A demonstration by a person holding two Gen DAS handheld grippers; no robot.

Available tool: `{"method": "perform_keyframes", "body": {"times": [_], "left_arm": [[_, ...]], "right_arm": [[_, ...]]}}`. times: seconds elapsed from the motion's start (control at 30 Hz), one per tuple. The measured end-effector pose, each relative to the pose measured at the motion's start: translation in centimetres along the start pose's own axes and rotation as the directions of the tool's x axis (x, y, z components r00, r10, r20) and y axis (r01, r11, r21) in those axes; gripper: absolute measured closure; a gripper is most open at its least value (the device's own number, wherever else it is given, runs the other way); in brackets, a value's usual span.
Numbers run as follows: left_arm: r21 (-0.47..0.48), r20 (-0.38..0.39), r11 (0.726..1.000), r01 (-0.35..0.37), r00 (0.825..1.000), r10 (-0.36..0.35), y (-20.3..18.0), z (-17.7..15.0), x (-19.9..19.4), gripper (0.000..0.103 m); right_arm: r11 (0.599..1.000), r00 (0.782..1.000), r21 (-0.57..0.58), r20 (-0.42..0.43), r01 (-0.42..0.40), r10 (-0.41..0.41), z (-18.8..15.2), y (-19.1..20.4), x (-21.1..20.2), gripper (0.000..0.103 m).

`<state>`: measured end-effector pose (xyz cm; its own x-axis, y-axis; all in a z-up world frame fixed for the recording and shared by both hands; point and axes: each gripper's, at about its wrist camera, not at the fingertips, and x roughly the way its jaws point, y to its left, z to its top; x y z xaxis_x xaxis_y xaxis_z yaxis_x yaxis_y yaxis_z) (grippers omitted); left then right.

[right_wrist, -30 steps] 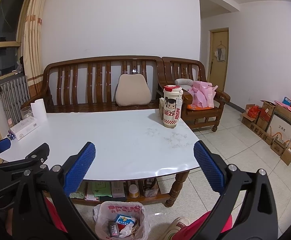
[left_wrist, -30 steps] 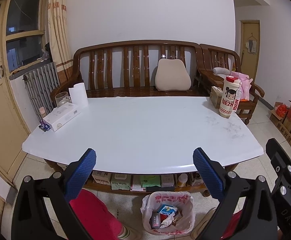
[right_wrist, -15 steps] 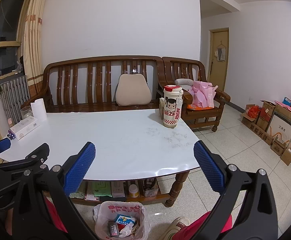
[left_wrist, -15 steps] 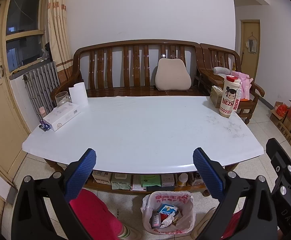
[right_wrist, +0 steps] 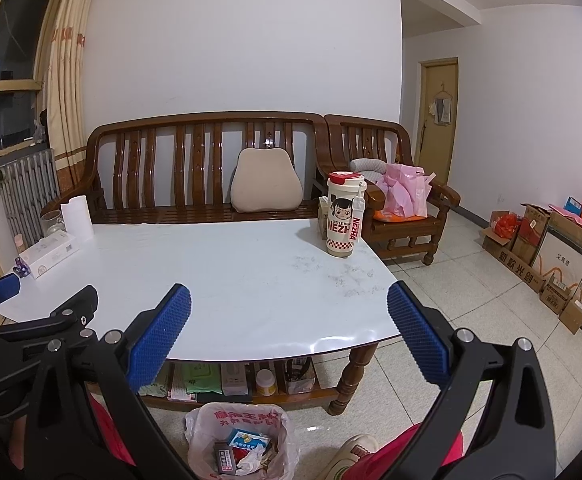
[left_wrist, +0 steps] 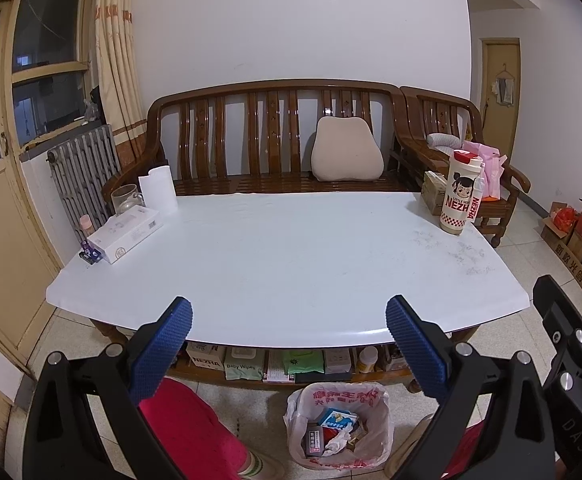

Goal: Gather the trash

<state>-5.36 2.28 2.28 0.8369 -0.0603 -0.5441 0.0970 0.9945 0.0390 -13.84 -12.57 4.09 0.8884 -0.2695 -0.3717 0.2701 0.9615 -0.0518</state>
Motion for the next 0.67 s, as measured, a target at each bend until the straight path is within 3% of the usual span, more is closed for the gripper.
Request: {"method": "perform_keyframes", "body": {"times": [0.67], "left_arm": [[-0.005, -0.037, 1.000, 0.025, 0.999, -0.025, 0.23, 0.05, 0.89, 0.008]], "right_arm": [[1.000, 1.000, -0.002, -0.005, -0.004, 0.004, -0.07, -0.17, 0.12, 0.007]]}}
